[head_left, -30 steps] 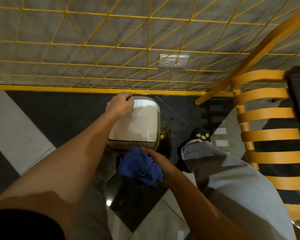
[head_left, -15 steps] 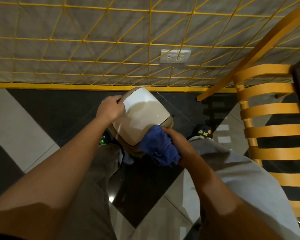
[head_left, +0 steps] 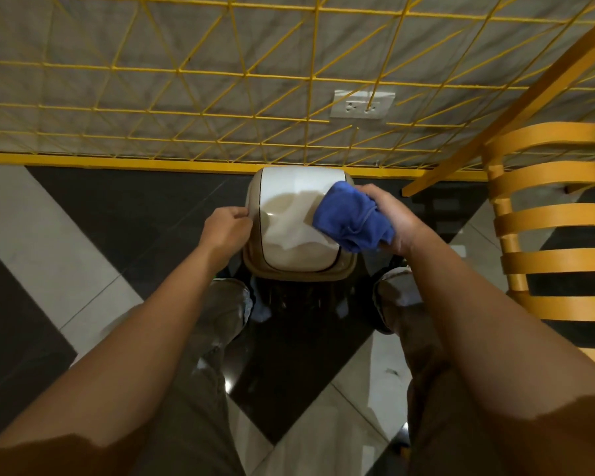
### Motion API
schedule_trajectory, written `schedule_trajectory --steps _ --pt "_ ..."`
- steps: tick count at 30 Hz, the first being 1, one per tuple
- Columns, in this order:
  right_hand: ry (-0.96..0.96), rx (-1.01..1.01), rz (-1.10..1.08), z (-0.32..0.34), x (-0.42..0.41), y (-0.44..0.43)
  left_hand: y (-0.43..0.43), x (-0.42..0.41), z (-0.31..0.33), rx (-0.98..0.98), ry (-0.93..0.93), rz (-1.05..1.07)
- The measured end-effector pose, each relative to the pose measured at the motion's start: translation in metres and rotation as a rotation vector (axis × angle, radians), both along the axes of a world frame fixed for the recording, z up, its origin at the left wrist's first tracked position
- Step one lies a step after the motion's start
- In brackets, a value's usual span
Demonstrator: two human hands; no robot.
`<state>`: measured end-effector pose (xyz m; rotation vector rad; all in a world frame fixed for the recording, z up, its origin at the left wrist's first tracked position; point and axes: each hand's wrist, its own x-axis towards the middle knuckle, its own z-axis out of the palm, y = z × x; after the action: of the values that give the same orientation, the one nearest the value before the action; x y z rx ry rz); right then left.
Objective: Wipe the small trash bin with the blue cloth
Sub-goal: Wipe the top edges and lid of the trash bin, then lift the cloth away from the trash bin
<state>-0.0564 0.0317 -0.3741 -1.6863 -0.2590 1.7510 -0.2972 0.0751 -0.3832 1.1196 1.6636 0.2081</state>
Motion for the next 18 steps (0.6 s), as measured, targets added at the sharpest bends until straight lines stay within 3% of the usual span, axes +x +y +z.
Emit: schedule_trajectory --steps 9,14,18 --pt "-0.02 0.006 0.009 -0.005 -0.001 0.007 -0.002 0.002 0.0 -0.015 0.02 0.008" --pt "0.219 0.045 -0.139 -0.002 0.006 -0.006 -0.003 0.005 0.006 0.036 0.04 -0.012" --pt "0.295 0.181 -0.269 0.022 0.028 -0.015 -0.005 0.015 0.021 0.16 0.03 0.012"
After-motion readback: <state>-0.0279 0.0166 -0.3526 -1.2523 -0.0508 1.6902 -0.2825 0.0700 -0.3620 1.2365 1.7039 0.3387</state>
